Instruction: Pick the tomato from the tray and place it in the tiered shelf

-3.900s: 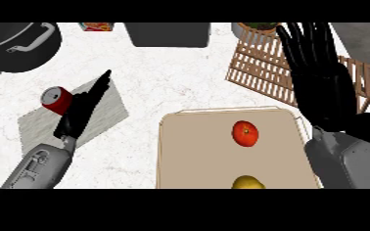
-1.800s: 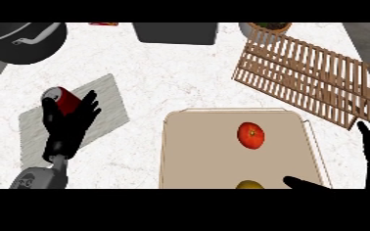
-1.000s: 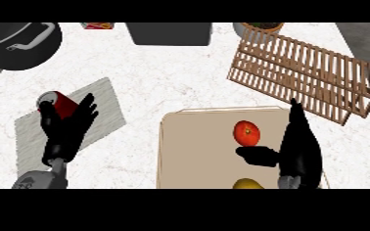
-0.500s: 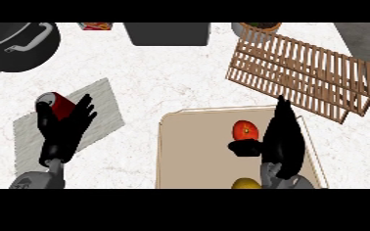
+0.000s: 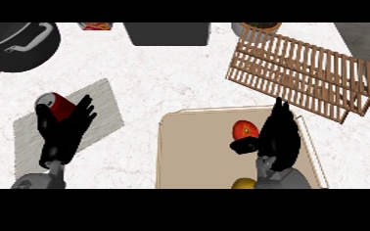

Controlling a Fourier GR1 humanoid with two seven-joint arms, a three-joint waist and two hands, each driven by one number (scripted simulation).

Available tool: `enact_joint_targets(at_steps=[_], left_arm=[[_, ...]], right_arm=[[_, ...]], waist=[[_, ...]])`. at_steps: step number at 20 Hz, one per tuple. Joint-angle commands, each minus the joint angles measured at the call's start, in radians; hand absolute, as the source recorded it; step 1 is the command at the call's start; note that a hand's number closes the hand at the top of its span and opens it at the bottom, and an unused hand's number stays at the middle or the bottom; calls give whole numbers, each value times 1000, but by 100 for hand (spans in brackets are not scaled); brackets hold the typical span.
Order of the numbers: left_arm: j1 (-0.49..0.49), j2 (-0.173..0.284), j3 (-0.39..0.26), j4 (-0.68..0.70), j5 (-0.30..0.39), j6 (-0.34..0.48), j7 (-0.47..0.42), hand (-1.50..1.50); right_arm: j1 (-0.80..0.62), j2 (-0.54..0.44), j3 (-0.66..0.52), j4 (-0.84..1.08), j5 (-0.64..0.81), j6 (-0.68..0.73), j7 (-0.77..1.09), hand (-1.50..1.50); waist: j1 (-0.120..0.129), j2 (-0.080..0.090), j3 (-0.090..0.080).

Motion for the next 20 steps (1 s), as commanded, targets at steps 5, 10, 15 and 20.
enact_joint_targets(at_steps=[5,10,15,20], left_arm=[[19,-39,-19,-21,-31,34,16,0],[-37,-49,-12,-9,-38,45,78,0],[36,-19,13,-67,-36,10,34,0],[-41,-20,39,76,-27,-45,6,0]], right_arm=[[-59,8,-41,100,28,-48,180,-150],[-74,8,-16,132,5,-107,154,-150],[-127,9,-80,253,-25,-169,77,-150],[-95,9,4,308,-115,33,-66,150]], waist=[[0,3,-3],[-3,3,-3],[7,4,-3],[-5,6,-4]])
